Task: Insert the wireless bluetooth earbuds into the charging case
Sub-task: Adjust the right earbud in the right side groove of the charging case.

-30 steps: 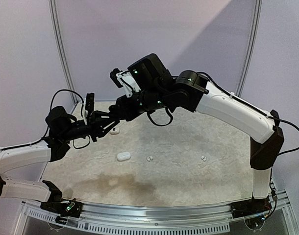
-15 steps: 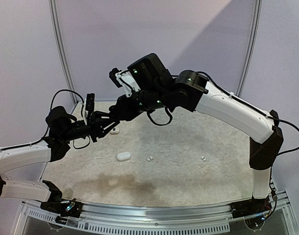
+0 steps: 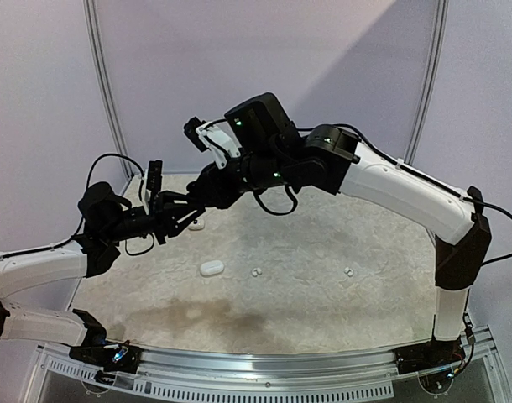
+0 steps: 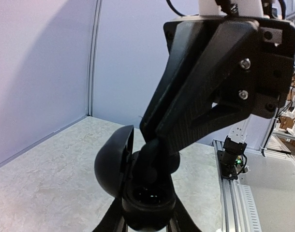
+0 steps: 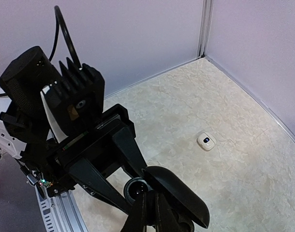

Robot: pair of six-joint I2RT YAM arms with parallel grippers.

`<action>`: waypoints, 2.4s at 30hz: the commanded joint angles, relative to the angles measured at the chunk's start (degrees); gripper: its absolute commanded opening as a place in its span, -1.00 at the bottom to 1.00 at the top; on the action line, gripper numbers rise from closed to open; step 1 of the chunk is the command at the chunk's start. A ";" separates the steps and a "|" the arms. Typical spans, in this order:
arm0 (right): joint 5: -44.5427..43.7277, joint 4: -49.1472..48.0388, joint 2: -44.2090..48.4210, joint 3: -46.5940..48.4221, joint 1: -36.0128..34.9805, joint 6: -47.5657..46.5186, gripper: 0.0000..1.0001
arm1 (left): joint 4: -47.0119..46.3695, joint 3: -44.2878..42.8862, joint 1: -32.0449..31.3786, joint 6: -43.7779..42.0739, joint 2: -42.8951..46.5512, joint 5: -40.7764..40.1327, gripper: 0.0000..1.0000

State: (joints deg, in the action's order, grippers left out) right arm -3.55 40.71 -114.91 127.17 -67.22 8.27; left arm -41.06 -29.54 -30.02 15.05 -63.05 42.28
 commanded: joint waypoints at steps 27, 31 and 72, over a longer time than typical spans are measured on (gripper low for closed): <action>2.42 -0.34 4.09 -6.19 -0.22 -4.59 -1.00 | -1.94 -1.44 -0.57 0.71 -0.10 3.11 -1.00; 1.90 0.39 3.28 -5.46 -0.14 -4.56 -0.86 | -2.22 -1.49 -0.57 0.36 -0.19 3.31 -1.00; 0.62 -0.84 5.06 -3.80 0.24 -4.53 -1.00 | -1.74 -1.66 -0.57 1.24 -0.32 3.57 -1.00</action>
State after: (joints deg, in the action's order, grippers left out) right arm -3.79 42.37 -113.58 125.75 -67.44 3.55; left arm -40.51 -30.06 -30.00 15.92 -63.48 45.45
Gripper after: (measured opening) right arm 0.087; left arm 0.246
